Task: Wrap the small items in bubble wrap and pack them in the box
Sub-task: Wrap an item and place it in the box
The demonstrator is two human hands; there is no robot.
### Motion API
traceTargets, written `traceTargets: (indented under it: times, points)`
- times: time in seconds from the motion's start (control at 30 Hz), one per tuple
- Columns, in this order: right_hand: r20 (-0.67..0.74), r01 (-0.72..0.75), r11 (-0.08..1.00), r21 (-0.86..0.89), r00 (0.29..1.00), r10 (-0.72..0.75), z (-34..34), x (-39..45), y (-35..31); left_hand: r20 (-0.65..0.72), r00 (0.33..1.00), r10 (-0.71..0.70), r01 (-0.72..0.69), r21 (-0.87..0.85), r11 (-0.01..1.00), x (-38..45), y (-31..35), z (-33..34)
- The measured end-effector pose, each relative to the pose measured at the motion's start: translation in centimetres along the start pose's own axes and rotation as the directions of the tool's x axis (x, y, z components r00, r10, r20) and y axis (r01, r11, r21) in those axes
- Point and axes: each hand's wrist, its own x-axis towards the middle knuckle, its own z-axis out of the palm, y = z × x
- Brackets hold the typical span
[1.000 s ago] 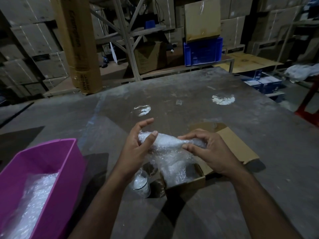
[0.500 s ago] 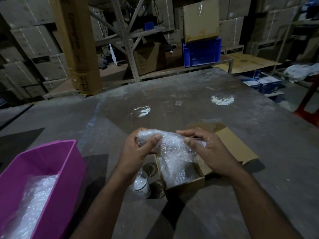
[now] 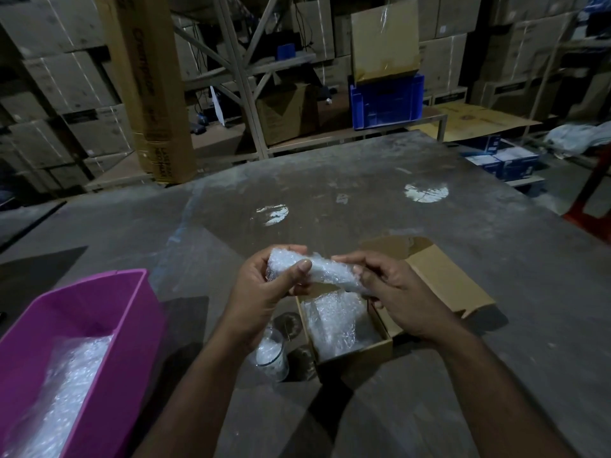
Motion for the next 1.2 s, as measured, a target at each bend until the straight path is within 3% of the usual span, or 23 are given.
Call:
traceTargets:
  times: [0.17,0.37,0.63,0.83,0.93,1.07,1.2]
  points:
    - [0.040,-0.013,1.000,-0.019,0.999,0.014,0.1,-0.2,-0.5,-0.081,0.996,0.027,-0.024,0.041,0.999,0.1,-0.2,0.1]
    - [-0.012,0.006,0.983,-0.183,1.000,-0.008,0.3,0.3,0.1,-0.061,0.993,0.100,-0.089,0.154,0.984,-0.1,-0.3,0.3]
    - [-0.023,-0.030,0.994,0.101,0.999,0.032,1.1,0.6,0.7,0.019,0.999,-0.033,0.035,-0.100,0.994,-0.3,-0.6,0.9]
    - [0.009,-0.043,0.991,0.129,0.999,0.042,1.7,0.5,0.7,-0.007,0.999,-0.047,0.046,-0.146,0.988,-0.3,-0.9,1.0]
    - [0.084,-0.052,0.997,0.060,0.995,0.047,1.8,0.2,0.1,-0.030,0.999,-0.045,0.041,-0.134,0.990,-0.2,-1.0,0.8]
    - [0.061,0.005,0.989,-0.151,0.998,0.005,1.8,0.4,0.4,-0.049,0.998,-0.038,0.033,-0.102,0.994,-0.1,-0.9,1.0]
    - [0.057,-0.019,0.995,-0.101,0.998,0.025,2.1,0.5,0.2,-0.068,0.998,0.008,-0.011,-0.043,0.999,-0.1,-0.9,1.2]
